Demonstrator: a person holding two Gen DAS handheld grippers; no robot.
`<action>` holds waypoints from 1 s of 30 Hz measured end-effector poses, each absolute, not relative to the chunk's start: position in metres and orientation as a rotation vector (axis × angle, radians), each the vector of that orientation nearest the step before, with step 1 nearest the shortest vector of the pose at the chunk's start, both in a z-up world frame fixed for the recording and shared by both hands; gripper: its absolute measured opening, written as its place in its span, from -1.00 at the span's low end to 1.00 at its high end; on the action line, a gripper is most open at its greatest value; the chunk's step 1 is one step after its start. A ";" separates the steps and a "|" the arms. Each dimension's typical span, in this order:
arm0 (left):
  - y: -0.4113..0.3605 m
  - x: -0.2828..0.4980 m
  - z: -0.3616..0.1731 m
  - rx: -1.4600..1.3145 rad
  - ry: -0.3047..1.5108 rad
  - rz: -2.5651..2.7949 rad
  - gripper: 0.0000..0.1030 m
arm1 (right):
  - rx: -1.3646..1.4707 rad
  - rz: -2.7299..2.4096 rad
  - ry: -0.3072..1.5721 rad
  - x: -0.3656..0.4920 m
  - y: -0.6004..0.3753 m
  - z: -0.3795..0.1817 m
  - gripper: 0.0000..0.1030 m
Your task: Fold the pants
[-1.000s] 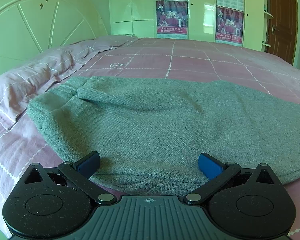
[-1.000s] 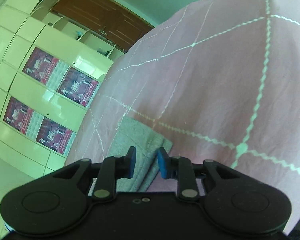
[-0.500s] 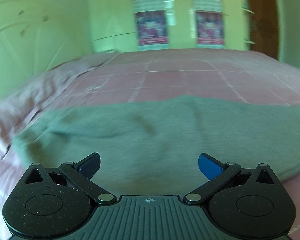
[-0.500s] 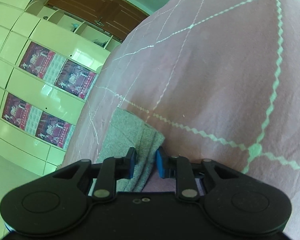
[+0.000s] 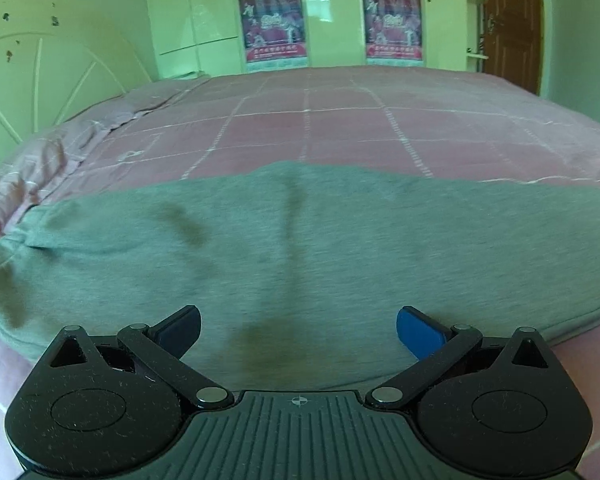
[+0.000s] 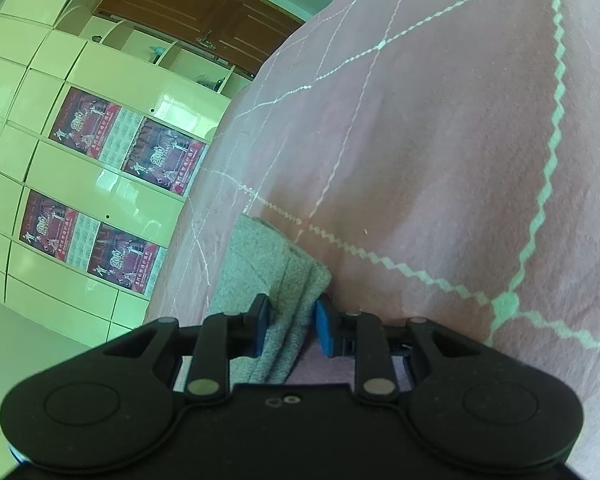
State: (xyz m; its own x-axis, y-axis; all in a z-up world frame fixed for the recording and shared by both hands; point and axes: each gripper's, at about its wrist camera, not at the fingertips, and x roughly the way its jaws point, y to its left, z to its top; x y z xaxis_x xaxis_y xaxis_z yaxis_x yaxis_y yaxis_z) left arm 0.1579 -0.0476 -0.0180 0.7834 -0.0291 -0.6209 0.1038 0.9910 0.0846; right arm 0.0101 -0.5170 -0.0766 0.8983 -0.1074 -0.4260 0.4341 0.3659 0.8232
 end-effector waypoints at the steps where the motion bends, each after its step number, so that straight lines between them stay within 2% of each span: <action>1: -0.059 0.156 -0.017 0.109 0.664 -0.095 1.00 | 1.145 -0.353 0.323 0.010 -0.517 -0.077 -0.67; 7: -0.137 0.154 -0.018 0.047 0.702 -0.255 1.00 | 1.157 -0.332 0.308 0.005 -0.519 -0.081 -0.68; 11: -0.163 0.153 -0.019 -0.006 0.722 -0.263 1.00 | 1.164 -0.314 0.300 0.003 -0.521 -0.084 -0.69; 18: -0.225 0.148 -0.019 0.072 0.760 -0.328 1.00 | 1.153 -0.303 0.299 0.001 -0.523 -0.085 -0.69; 30: -0.234 0.145 -0.031 0.117 0.754 -0.305 1.00 | 1.173 -0.297 0.284 -0.003 -0.520 -0.079 -0.58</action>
State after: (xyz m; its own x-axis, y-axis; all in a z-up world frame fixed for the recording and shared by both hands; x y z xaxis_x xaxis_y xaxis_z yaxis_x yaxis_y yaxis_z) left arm 0.1454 -0.2342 -0.0309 0.6872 -0.2299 -0.6891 0.3134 0.9496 -0.0043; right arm -0.0032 -0.5201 -0.0792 0.9258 -0.0803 -0.3695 0.3727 0.3577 0.8562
